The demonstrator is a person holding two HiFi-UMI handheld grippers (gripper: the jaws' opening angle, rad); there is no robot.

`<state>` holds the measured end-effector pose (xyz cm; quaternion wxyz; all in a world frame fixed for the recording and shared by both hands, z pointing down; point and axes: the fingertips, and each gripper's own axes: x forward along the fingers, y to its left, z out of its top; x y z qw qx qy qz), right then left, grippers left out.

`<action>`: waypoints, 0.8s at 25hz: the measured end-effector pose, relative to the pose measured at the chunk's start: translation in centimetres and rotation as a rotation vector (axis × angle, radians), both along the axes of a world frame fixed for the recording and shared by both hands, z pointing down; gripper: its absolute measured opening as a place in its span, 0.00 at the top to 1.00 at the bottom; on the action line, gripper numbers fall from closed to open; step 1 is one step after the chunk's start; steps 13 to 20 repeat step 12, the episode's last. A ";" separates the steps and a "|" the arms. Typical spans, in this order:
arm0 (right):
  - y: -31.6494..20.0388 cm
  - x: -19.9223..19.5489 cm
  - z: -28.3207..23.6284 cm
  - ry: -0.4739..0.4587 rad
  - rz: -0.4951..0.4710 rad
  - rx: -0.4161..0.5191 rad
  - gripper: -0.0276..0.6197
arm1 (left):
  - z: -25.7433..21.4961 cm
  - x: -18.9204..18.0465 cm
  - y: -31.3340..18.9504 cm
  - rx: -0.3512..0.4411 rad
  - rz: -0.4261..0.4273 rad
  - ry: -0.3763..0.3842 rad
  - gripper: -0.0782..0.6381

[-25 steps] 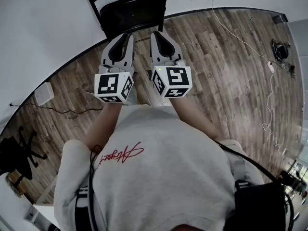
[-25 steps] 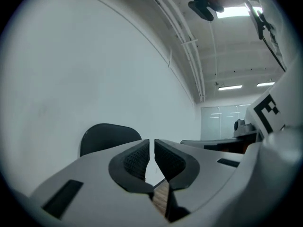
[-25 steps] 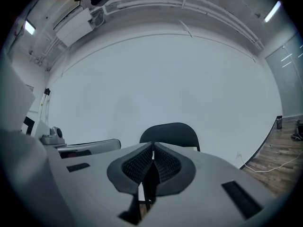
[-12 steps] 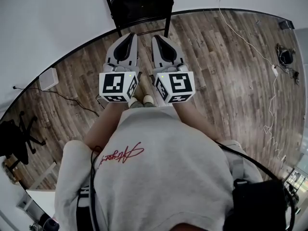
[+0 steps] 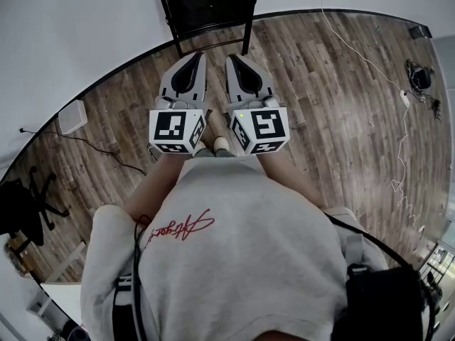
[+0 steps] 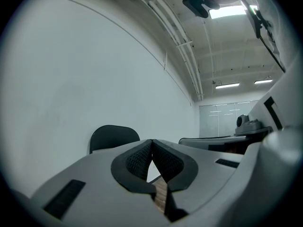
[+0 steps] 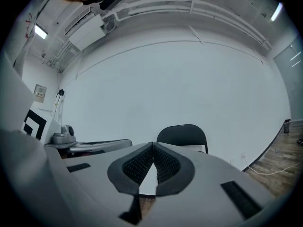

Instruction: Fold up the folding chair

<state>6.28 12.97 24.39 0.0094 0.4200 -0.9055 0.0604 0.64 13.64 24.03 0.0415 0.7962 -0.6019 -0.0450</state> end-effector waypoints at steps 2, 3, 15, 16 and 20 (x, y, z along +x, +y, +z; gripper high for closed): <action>0.3 -0.1 -0.2 0.000 -0.003 0.008 0.93 | -0.1 0.1 0.3 0.008 0.011 0.000 0.87; 0.5 -0.2 -0.2 0.000 -0.004 0.011 0.93 | -0.2 0.2 0.4 0.011 0.016 0.002 0.87; 2.7 -1.4 -0.5 -0.011 -0.021 0.031 0.93 | 0.2 -0.3 2.0 -0.005 0.044 0.006 0.87; 2.7 -1.4 -0.5 -0.011 -0.021 0.031 0.93 | 0.2 -0.3 2.0 -0.005 0.044 0.006 0.87; 2.7 -1.4 -0.5 -0.011 -0.021 0.031 0.93 | 0.2 -0.3 2.0 -0.005 0.044 0.006 0.87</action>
